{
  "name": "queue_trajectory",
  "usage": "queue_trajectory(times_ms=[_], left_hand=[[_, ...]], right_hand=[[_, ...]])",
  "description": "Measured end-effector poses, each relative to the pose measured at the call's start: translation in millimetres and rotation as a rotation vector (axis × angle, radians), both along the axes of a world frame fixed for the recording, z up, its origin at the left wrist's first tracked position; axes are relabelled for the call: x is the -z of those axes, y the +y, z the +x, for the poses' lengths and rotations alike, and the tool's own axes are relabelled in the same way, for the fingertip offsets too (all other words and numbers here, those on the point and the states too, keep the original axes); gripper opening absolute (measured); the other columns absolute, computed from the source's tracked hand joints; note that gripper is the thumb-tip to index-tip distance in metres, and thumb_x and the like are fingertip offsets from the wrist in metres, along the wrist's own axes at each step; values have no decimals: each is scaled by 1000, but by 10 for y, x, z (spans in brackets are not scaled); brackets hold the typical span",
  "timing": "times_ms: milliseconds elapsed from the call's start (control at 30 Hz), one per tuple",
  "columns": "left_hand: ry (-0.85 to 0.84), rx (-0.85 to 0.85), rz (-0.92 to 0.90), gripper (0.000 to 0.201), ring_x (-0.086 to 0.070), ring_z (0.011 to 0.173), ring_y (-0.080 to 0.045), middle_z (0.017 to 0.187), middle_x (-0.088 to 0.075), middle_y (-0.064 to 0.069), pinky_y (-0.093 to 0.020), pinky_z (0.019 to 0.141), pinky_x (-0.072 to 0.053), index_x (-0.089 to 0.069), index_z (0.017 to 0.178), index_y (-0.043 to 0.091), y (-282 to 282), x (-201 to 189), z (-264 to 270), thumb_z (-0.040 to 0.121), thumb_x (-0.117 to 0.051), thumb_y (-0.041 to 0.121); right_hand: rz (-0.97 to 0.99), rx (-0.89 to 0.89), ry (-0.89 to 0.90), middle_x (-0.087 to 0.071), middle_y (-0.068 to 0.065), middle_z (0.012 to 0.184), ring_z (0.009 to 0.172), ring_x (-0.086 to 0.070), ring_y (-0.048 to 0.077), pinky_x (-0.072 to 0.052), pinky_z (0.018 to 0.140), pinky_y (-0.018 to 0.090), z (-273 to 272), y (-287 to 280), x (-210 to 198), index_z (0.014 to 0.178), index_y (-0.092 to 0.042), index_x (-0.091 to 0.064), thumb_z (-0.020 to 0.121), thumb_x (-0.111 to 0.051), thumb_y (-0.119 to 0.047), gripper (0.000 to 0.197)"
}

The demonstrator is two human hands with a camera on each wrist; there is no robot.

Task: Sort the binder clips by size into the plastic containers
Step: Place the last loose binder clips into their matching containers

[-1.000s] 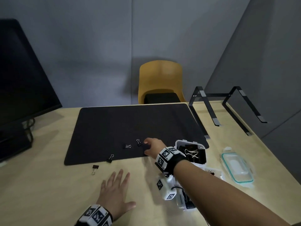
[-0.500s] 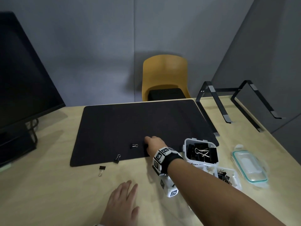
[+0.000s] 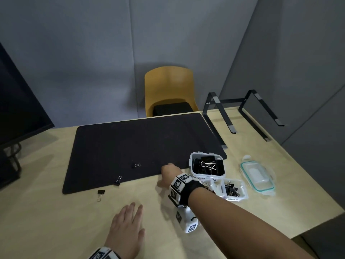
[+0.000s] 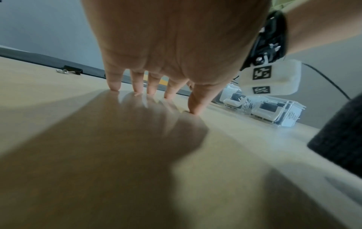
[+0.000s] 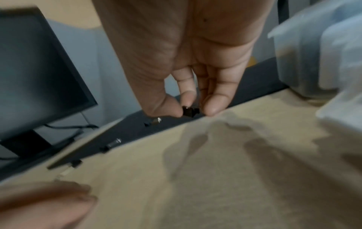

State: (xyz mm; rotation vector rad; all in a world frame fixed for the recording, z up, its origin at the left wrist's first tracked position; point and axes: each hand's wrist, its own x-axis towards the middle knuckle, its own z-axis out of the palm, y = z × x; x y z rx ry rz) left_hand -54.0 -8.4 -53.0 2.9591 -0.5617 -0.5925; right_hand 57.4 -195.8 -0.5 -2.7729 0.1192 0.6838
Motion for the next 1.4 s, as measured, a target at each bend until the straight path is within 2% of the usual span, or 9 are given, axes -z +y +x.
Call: queue_trajectory(times_ms=[67, 100, 167, 333, 500, 833, 1133, 1233, 1400], left_hand=[[28, -32, -14, 64, -38, 135, -28, 150, -35, -8, -41, 110, -34, -30, 144, 20, -29, -124, 8, 85, -39, 43], [-11, -30, -43, 64, -20, 143, -24, 157, -18, -3, -38, 116, -21, -19, 149, 25, -34, -141, 17, 90, -37, 44], [-45, -66, -101, 62, -12, 144, -19, 157, -11, 3, -35, 118, -16, -15, 148, 30, -45, -185, 30, 92, -38, 45], [-66, -169, -215, 41, -34, 127, -13, 139, -38, 8, -27, 106, -31, -43, 131, 30, -95, -245, 139, 91, -43, 35], [-63, -283, -273, 30, -42, 117, -13, 128, -48, 6, -27, 99, -39, -53, 121, 24, -170, -292, 354, 92, -46, 29], [-243, -613, -217, 51, -40, 119, -31, 135, -40, -14, -38, 96, -41, -40, 135, 11, -221, -240, 900, 88, -57, 18], [-120, -650, -46, 37, -45, 111, -31, 124, -46, -13, -38, 88, -44, -48, 124, 12, -270, -151, 1111, 88, -43, 4], [-101, -674, -90, 32, -50, 103, -33, 117, -49, -15, -37, 82, -45, -50, 118, 10, -304, -147, 1133, 87, -44, 3], [-88, -718, -278, 29, -56, 87, -24, 102, -56, -9, -32, 71, -46, -54, 110, 12, -400, -164, 1051, 81, -58, 10]], right_hand=[[48, 20, -78, -50, 13, 115, 98, -58, 30, -46, 76, 29, -133, -65, -103, 104, -6, -60, 79, -62, -26, 32], [74, 37, -117, -51, 11, 110, 93, -58, 28, -44, 73, 28, -198, -109, -155, 101, -7, -60, 77, -62, -26, 30], [114, 78, -180, -47, 6, 100, 84, -54, 25, -43, 72, 26, -323, -223, -257, 96, -7, -60, 75, -62, -26, 28], [111, 136, -264, -48, 4, 90, 81, -49, 19, -36, 69, 25, -576, -648, -495, 83, -10, -57, 74, -62, -27, 19], [46, 262, -301, -54, 1, 90, 78, -54, 17, -37, 63, 26, -816, -1188, -557, 78, -13, -58, 74, -62, -29, 18], [-15, 375, -180, -54, 5, 97, 84, -57, 21, -42, 69, 26, -1083, -1744, -272, 90, -10, -62, 74, -62, -23, 21], [100, 391, -264, -48, 0, 96, 86, -55, 20, -38, 70, 25, -1136, -1945, -225, 83, -16, -57, 76, -60, -21, 10], [155, 394, -292, -46, 1, 104, 86, -51, 19, -38, 73, 24, -1200, -2069, -177, 95, -17, -55, 76, -62, -21, 21], [263, 347, -342, -36, 2, 133, 125, -38, 21, -34, 103, 29, -1353, -2206, -23, 133, -20, -37, 73, -70, -26, 69]])
